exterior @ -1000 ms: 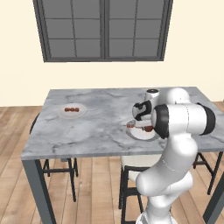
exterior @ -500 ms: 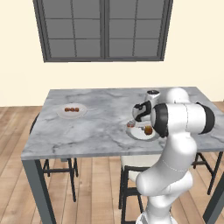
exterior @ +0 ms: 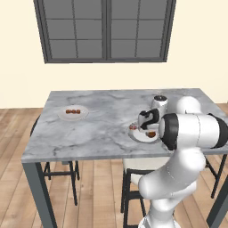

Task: Pick up the pear and tangerine from the fridge and place one fruit on each plate on the dining counter.

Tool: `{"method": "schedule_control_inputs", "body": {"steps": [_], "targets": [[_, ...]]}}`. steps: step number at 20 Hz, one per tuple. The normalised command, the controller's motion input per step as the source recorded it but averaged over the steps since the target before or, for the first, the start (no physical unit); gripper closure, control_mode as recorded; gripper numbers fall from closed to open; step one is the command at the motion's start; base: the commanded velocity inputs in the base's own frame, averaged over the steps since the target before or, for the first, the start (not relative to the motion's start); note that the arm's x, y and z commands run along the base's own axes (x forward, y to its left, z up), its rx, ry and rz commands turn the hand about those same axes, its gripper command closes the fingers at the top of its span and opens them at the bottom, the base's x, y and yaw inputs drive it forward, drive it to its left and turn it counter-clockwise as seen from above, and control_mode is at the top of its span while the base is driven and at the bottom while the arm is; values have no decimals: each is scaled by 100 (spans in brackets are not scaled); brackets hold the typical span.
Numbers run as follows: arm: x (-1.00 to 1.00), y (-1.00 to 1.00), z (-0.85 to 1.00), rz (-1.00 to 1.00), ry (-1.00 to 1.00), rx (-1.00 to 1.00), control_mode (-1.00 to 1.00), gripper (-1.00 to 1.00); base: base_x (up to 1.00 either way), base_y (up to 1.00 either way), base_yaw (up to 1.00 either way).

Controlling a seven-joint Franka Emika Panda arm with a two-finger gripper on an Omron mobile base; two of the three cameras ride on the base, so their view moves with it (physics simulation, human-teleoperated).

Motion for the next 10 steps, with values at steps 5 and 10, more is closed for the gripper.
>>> {"method": "schedule_control_inputs", "body": {"steps": [5,10], "targets": [[-31,0,69,0,-8,0,-100,-100,0,0,0],[-36,3,89,0,-6,0,-100,-100,0,0,0]]}}
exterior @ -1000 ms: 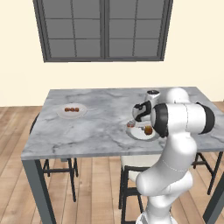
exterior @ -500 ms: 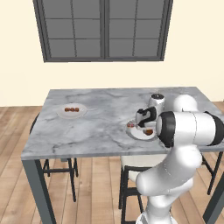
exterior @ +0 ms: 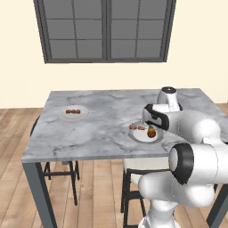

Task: Pick up the pear and tangerine from the fridge and place one fruit on each plate on the dining counter.

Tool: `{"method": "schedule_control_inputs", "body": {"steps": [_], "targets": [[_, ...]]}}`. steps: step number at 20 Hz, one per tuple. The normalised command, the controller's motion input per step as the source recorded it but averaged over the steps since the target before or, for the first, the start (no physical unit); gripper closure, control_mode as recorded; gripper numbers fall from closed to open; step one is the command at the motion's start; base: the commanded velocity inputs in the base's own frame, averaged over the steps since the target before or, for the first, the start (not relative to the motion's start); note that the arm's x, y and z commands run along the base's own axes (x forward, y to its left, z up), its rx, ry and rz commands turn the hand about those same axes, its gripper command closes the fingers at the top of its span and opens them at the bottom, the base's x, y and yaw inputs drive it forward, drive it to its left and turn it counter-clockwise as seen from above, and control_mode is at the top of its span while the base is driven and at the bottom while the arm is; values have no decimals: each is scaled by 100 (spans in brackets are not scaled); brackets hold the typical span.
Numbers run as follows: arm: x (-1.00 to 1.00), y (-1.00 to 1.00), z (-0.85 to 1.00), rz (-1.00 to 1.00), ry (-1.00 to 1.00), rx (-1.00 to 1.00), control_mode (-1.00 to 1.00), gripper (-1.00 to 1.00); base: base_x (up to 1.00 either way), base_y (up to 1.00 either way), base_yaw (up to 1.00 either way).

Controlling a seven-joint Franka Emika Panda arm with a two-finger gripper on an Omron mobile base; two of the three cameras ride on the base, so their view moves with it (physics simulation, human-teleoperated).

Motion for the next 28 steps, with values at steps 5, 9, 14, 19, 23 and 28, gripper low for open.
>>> {"method": "schedule_control_inputs", "body": {"steps": [5,9,14,19,23,28], "targets": [[-53,23,79,6,-8,0,-100,-100,0,0,0],[-58,44,54,13,-2,0,-100,-100,0,0,0],[-61,55,33,19,0,0,-100,-100,0,0,0],[-61,44,33,21,0,0,-100,-100,0,0,0],[-66,16,34,11,-8,0,-100,-100,0,0,0],[-78,0,29,0,-18,0,-100,-100,0,0,0]]}}
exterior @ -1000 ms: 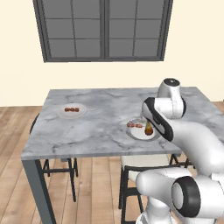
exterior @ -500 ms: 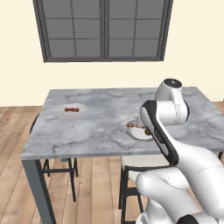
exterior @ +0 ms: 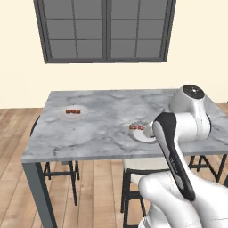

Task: Pick up the pear and tangerine from the fridge and place one fruit on each plate on the dining counter.

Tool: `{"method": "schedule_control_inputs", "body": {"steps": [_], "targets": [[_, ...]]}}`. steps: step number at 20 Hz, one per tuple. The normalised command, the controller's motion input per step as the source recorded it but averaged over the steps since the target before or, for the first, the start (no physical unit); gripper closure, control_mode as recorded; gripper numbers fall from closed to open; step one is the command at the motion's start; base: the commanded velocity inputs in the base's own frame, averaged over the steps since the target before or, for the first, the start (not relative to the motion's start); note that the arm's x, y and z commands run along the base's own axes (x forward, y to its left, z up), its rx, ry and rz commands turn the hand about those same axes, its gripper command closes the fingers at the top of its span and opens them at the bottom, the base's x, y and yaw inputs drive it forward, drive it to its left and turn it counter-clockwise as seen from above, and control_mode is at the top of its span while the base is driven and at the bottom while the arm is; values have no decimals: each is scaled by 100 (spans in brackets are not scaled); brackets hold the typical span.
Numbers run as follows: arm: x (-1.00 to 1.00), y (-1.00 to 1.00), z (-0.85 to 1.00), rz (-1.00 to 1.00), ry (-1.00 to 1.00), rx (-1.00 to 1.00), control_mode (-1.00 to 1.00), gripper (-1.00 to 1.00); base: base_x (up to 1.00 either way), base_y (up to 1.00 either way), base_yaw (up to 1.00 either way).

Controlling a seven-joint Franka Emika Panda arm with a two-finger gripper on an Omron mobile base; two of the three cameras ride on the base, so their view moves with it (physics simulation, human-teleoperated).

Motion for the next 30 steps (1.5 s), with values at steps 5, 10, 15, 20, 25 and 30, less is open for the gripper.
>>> {"method": "schedule_control_inputs", "body": {"steps": [5,10,15,20,25,30], "targets": [[-78,0,26,-4,-21,0,-100,-100,0,0,0],[-77,0,16,-4,-21,0,-100,-100,0,0,0],[-29,4,5,0,-7,0,100,-100,-38,18,1],[0,0,0,0,0,0,100,-100,-39,67,23],[0,0,0,0,0,0,100,-100,-9,88,48],[0,0,0,0,0,0,100,-100,0,85,59]]}}
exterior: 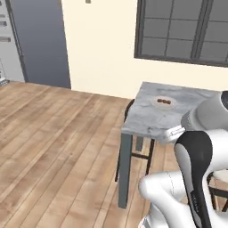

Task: Pick up the pear and tangerine from the fridge and place one fruit on each plate on the dining counter.

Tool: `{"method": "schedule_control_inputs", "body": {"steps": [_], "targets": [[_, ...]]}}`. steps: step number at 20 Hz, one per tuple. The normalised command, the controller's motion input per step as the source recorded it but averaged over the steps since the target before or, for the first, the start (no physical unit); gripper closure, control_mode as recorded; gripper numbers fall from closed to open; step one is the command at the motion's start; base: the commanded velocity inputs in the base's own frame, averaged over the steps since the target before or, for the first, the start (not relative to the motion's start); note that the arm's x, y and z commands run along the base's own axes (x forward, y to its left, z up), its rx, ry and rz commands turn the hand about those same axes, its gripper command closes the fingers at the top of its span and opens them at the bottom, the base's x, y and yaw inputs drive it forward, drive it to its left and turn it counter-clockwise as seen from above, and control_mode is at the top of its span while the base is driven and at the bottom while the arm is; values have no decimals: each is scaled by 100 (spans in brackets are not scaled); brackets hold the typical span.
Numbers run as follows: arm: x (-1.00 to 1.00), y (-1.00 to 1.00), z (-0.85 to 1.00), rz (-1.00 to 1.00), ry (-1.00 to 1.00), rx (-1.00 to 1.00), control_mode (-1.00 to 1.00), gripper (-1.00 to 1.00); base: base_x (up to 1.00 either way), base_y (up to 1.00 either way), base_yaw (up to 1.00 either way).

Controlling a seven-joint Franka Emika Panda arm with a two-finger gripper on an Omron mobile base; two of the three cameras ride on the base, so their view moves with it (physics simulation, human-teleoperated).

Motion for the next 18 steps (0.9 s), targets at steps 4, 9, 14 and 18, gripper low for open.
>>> {"method": "schedule_control_inputs", "body": {"steps": [4,9,14,18], "targets": [[0,0,0,0,0,0,100,-100,17,69,61],[0,0,0,0,0,0,100,-100,46,49,58],[0,0,0,0,0,0,100,-100,88,14,43],[0,0,0,0,0,0,100,-100,100,1,29]]}}
